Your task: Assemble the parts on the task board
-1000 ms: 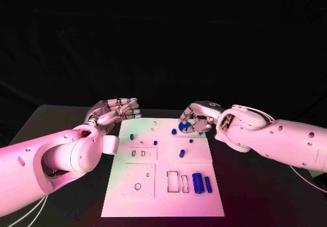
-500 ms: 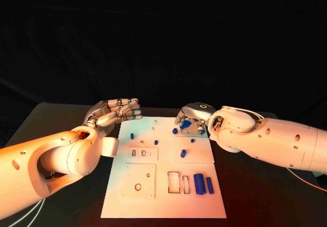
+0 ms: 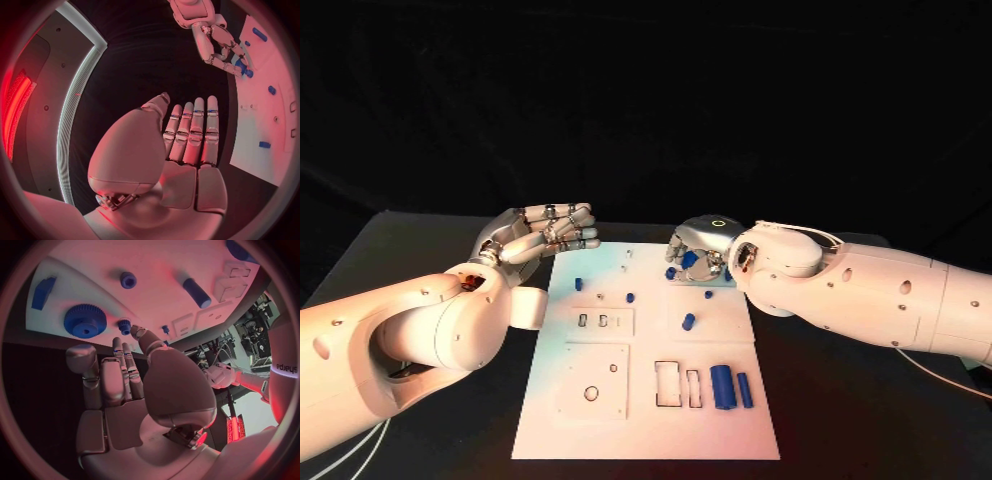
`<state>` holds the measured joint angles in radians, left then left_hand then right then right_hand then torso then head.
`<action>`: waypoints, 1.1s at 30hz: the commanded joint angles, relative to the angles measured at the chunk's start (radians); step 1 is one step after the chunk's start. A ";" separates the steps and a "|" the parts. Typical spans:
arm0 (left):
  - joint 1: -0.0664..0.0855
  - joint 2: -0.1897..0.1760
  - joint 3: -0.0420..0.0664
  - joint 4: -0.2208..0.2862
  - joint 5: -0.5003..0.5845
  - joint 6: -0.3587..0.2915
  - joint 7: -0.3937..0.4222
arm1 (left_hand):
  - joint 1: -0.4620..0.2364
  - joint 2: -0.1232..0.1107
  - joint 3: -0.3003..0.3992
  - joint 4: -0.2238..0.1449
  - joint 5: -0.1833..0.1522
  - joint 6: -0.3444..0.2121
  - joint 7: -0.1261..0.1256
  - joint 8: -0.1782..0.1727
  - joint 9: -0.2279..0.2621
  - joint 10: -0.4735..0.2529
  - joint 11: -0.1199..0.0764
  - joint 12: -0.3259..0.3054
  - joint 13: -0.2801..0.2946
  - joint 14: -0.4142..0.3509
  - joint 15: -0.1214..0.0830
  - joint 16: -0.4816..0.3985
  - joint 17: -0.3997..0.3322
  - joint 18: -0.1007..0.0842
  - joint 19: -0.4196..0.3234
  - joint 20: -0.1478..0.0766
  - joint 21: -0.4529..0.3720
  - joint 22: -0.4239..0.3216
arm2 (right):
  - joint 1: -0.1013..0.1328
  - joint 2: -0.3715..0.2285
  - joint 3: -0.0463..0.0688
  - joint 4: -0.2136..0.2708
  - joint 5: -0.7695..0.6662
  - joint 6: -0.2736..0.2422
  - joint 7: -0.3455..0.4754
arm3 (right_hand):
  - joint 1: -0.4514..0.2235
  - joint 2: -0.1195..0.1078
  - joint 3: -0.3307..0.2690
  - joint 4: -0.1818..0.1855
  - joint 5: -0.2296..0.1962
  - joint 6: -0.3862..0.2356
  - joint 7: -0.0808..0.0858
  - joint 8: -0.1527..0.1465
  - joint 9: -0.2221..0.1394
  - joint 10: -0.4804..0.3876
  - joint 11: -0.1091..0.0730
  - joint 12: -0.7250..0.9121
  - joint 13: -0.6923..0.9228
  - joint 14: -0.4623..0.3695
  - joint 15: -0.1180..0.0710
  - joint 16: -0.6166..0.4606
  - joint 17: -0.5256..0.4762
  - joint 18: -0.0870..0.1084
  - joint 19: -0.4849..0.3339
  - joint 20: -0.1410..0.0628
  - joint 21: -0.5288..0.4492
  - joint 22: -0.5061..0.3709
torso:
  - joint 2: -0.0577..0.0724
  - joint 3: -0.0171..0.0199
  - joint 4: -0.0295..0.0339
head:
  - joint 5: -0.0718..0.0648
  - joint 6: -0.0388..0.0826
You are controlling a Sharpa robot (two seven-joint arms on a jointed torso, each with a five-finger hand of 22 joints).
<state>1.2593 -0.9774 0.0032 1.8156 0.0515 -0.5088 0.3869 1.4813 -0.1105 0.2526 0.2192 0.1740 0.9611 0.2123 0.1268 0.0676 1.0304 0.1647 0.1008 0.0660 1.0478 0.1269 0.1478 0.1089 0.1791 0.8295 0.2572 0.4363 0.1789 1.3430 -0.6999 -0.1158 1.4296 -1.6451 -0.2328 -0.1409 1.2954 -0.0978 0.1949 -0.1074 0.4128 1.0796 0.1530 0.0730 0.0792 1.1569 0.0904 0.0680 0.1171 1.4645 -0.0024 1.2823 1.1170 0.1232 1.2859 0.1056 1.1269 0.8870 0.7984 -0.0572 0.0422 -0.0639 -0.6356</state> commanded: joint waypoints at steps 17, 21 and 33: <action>0.007 -0.003 0.001 0.005 -0.007 0.024 0.000 | 0.004 -0.006 0.000 -0.003 -0.001 0.008 0.000 -0.006 -0.002 0.007 0.002 -0.005 -0.001 0.007 0.003 -0.005 0.001 0.005 0.007 -0.001 0.005 0.002 | 0.000 0.026 0.000 -0.035 -0.036 0.045 -0.013 | 0.002 0.002 0.025 0.009 -0.009 0.021 -0.001 0.000 0.004 0.008 -0.003 0.002 0.002 0.041 0.006 0.039 0.041 -0.011 0.008 0.000 0.039 0.052 | 0.010 -0.0008 0.0034 | -0.002 -0.001; 0.008 -0.004 0.001 0.004 -0.007 0.024 -0.001 | 0.004 -0.006 0.000 -0.003 -0.001 0.008 0.000 -0.006 -0.002 0.006 0.002 -0.006 -0.001 0.007 0.003 -0.006 0.001 0.005 0.007 -0.001 0.006 0.002 | 0.000 0.028 0.000 -0.032 -0.034 0.043 -0.010 | 0.000 0.002 0.028 0.011 -0.013 0.023 0.000 0.000 0.004 0.009 -0.002 0.002 0.002 0.041 0.006 0.041 0.043 -0.011 0.007 0.000 0.041 0.054 | 0.011 -0.0005 0.0042 | -0.002 -0.003; 0.009 -0.003 0.001 0.001 -0.008 0.024 -0.004 | 0.003 -0.006 0.001 -0.004 -0.001 0.007 0.000 -0.007 -0.002 0.006 0.003 -0.008 -0.001 0.006 0.004 -0.007 0.001 0.005 0.007 -0.002 0.007 0.002 | 0.000 0.031 0.000 -0.034 -0.028 0.051 -0.004 | 0.000 0.002 0.038 0.017 -0.018 0.031 -0.001 0.002 0.005 0.021 -0.004 0.005 0.003 0.040 0.005 0.050 0.052 -0.011 0.007 0.000 0.049 0.066 | 0.014 -0.0013 0.0054 | -0.005 -0.005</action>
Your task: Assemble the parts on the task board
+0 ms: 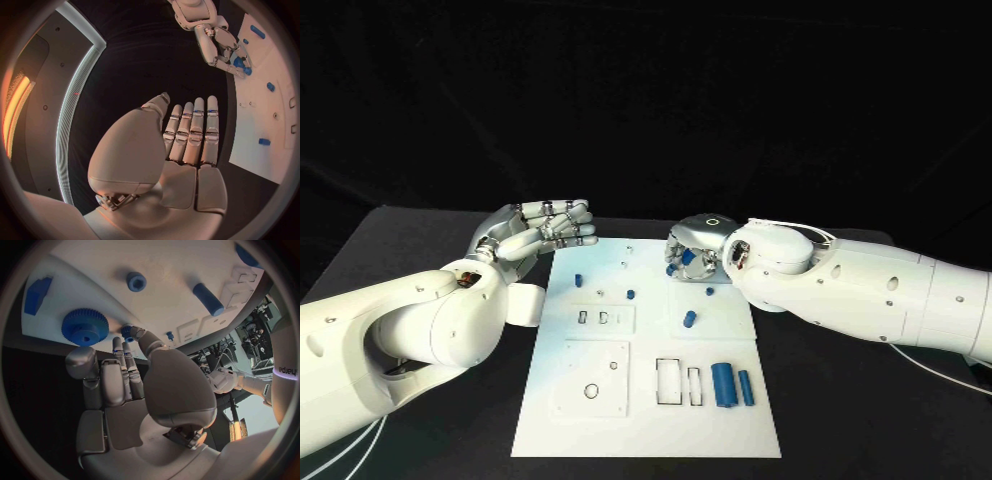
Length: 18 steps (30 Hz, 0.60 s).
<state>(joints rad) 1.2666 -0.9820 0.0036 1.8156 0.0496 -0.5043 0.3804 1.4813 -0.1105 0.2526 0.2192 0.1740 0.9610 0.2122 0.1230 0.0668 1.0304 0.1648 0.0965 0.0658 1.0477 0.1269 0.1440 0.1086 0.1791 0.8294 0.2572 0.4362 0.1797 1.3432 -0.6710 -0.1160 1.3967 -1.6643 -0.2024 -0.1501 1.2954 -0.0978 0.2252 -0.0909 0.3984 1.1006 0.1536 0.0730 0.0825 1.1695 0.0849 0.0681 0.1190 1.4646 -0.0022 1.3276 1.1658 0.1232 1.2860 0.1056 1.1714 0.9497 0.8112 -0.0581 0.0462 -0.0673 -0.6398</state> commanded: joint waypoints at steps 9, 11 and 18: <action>0.002 0.001 0.001 0.002 -0.006 0.019 0.001 | 0.003 -0.006 0.001 -0.004 -0.001 0.007 0.001 -0.004 -0.001 0.006 0.003 -0.003 -0.001 0.006 0.003 -0.003 0.002 0.005 0.008 -0.002 0.007 0.002 | 0.000 0.007 0.000 -0.007 -0.002 0.039 0.008 | 0.014 0.012 0.050 0.006 -0.031 0.037 -0.011 0.008 0.008 0.032 -0.007 0.006 0.002 0.045 -0.001 0.035 0.037 -0.017 0.017 -0.004 0.036 0.048 | 0.003 -0.0007 0.0026 | -0.002 -0.003; 0.002 0.001 0.001 0.002 -0.006 0.019 0.000 | 0.004 -0.005 0.002 -0.004 -0.002 0.007 0.001 -0.005 -0.001 0.005 0.003 -0.005 -0.001 0.006 0.004 -0.005 0.001 0.004 0.007 -0.002 0.008 0.002 | 0.000 0.008 0.000 -0.007 0.000 0.041 0.008 | 0.014 0.013 0.058 0.009 -0.034 0.042 -0.013 0.009 0.009 0.037 -0.008 0.006 0.001 0.046 -0.002 0.041 0.045 -0.018 0.020 -0.005 0.042 0.057 | 0.003 -0.0009 0.0029 | -0.002 -0.003; 0.003 0.001 0.001 -0.001 -0.006 0.019 -0.002 | 0.004 -0.005 0.002 -0.004 -0.002 0.007 0.001 -0.005 -0.001 0.005 0.003 -0.005 -0.001 0.006 0.004 -0.005 0.001 0.004 0.007 -0.002 0.008 0.002 | 0.000 0.009 0.000 -0.008 0.001 0.041 0.005 | 0.012 0.014 0.070 0.015 -0.036 0.049 -0.016 0.010 0.012 0.044 -0.011 0.006 0.000 0.048 -0.004 0.050 0.057 -0.019 0.023 -0.006 0.051 0.070 | 0.003 -0.0014 0.0030 | -0.001 -0.006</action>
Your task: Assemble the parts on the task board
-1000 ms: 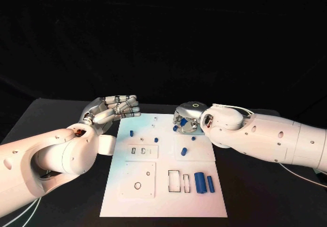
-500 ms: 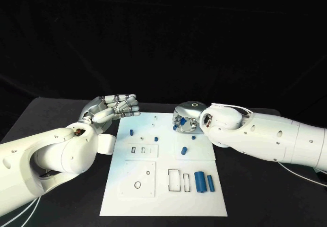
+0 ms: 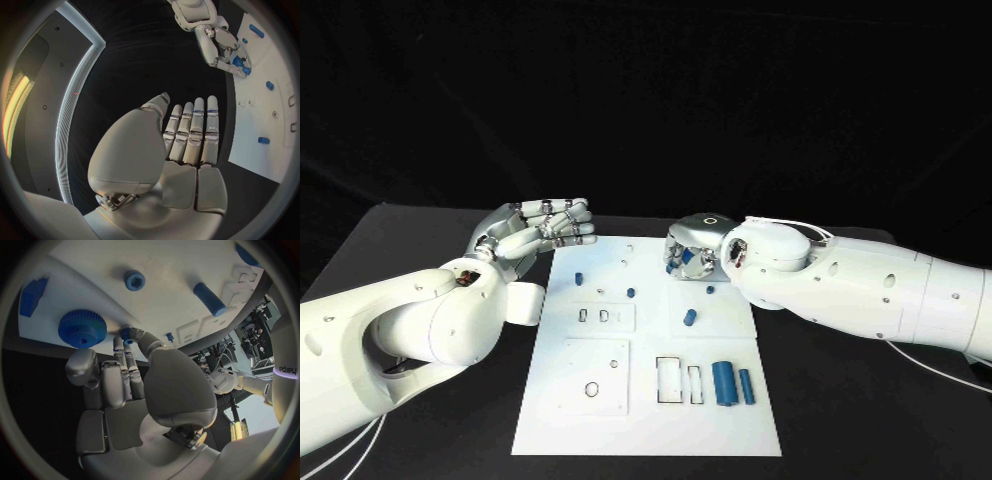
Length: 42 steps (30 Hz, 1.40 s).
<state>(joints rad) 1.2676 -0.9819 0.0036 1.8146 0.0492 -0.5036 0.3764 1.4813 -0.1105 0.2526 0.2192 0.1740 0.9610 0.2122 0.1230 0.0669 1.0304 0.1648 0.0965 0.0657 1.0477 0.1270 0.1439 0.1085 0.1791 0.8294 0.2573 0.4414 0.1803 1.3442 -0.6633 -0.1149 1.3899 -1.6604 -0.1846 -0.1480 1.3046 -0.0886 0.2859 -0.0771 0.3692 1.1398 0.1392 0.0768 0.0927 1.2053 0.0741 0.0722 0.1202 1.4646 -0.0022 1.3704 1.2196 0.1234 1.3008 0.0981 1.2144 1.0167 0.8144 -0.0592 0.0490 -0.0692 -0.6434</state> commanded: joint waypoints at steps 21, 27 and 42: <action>0.002 0.003 0.001 -0.013 -0.005 0.016 -0.003 | 0.001 -0.003 0.003 -0.004 -0.004 0.006 0.003 -0.009 -0.001 0.004 0.005 -0.010 -0.001 0.005 0.005 -0.009 0.002 0.004 0.007 -0.003 0.006 0.003 | 0.011 0.007 0.008 0.014 0.014 -0.186 -0.003 | 0.013 0.006 0.075 0.017 -0.068 0.033 -0.010 0.009 0.014 0.028 -0.007 -0.003 -0.008 0.050 -0.008 0.034 0.030 -0.027 0.020 -0.003 0.044 0.058 | 0.002 -0.0006 0.0025 | 0.000 0.012; 0.002 0.004 0.001 -0.014 -0.005 0.016 -0.004 | 0.001 -0.002 0.003 -0.004 -0.004 0.006 0.003 -0.009 -0.001 0.004 0.005 -0.011 -0.001 0.005 0.005 -0.010 0.002 0.004 0.007 -0.003 0.006 0.003 | 0.017 0.051 0.009 -0.034 0.007 -0.206 -0.014 | 0.013 0.004 0.078 0.017 -0.070 0.033 -0.009 0.008 0.015 0.028 -0.007 -0.004 -0.009 0.050 -0.008 0.035 0.031 -0.027 0.020 -0.003 0.045 0.060 | 0.003 -0.0015 0.0037 | 0.007 0.017; 0.005 0.015 0.001 -0.016 -0.005 0.018 -0.005 | 0.002 -0.003 0.003 -0.005 -0.005 0.007 0.003 -0.010 -0.001 0.004 0.005 -0.012 -0.001 0.004 0.006 -0.011 0.002 0.004 0.007 -0.004 0.007 0.003 | 0.015 0.162 0.008 -0.130 -0.001 -0.195 -0.006 | 0.014 0.002 0.085 0.018 -0.072 0.032 -0.009 0.007 0.016 0.027 -0.006 -0.005 -0.010 0.051 -0.008 0.039 0.036 -0.027 0.021 -0.003 0.048 0.064 | 0.006 -0.0026 0.0041 | 0.013 0.020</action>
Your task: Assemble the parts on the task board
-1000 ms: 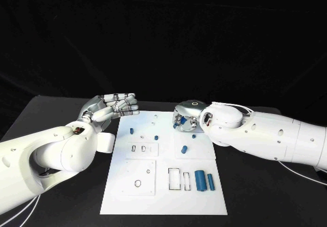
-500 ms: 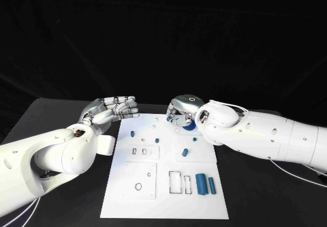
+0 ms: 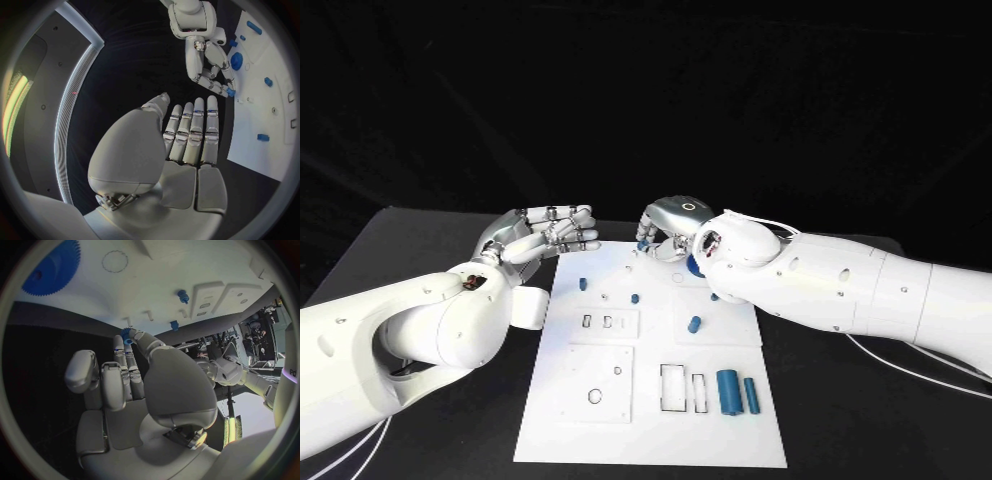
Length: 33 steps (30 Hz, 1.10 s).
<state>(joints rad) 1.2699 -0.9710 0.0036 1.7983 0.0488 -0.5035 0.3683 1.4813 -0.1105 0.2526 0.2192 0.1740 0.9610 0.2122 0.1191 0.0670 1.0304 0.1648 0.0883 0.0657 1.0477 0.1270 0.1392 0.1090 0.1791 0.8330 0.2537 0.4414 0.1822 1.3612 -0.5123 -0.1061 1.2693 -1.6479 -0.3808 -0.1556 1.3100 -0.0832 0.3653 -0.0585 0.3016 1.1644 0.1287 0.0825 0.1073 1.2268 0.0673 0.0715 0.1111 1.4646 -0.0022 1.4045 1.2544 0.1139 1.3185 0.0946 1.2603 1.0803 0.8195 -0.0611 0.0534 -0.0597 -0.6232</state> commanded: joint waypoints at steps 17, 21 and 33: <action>0.010 0.004 0.001 0.003 -0.005 0.016 0.004 | 0.002 -0.003 0.003 -0.006 -0.005 0.006 0.004 -0.008 -0.001 0.003 0.006 -0.006 -0.001 0.002 0.007 -0.010 0.001 0.003 0.001 0.000 0.008 0.002 | -0.012 0.057 -0.004 -0.066 -0.011 0.043 0.012 | 0.002 -0.007 0.013 0.006 -0.010 0.005 0.004 -0.001 0.003 0.004 0.003 -0.005 -0.002 0.051 -0.007 0.007 0.002 -0.017 -0.001 0.001 -0.001 -0.003 | 0.000 0.0007 -0.0015 | 0.009 -0.007; 0.010 0.004 0.001 0.003 -0.005 0.015 0.005 | 0.002 -0.003 0.003 -0.007 -0.006 0.005 0.005 -0.010 -0.002 0.002 0.007 -0.008 -0.001 0.001 0.007 -0.011 0.001 0.003 0.000 0.000 0.008 0.002 | -0.014 0.061 -0.005 -0.071 -0.010 0.053 0.012 | 0.001 -0.008 0.013 0.007 -0.011 0.004 0.004 -0.002 0.003 0.004 0.003 -0.005 -0.003 0.051 -0.006 0.006 0.000 -0.016 -0.003 0.002 -0.002 -0.005 | 0.000 0.0005 -0.0011 | 0.010 -0.007; 0.011 0.003 0.001 0.003 -0.005 0.015 0.005 | 0.002 -0.003 0.003 -0.007 -0.006 0.005 0.005 -0.010 -0.002 0.002 0.007 -0.009 -0.001 0.001 0.008 -0.012 0.001 0.003 -0.001 0.000 0.008 0.002 | -0.016 0.071 -0.006 -0.089 -0.008 0.058 0.007 | -0.020 -0.033 0.018 0.025 -0.056 -0.034 0.019 -0.020 -0.002 -0.028 0.014 -0.010 -0.011 0.049 0.005 0.010 0.001 -0.015 -0.012 0.009 -0.008 -0.010 | 0.001 -0.0005 -0.0005 | 0.012 -0.008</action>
<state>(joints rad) 1.2787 -0.9694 0.0037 1.7989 0.0484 -0.5032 0.3673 1.4813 -0.1105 0.2556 0.2162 0.1740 0.9610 0.2122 0.1141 0.0671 1.0304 0.1648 0.0834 0.0656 1.0477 0.1270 0.1329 0.1087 0.1791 0.8329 0.2538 0.4452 0.1830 1.3477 -0.4424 -0.1100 1.1840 -1.6484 -0.3438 -0.1490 1.2884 -0.1048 0.3837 -0.0393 0.2555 1.1433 0.1486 0.0712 0.1143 1.2064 0.0818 0.0675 0.1012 1.4646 -0.0022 1.4104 1.2545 0.1149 1.3109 0.1020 1.2555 1.0700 0.8199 -0.0610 0.0524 -0.0484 -0.6314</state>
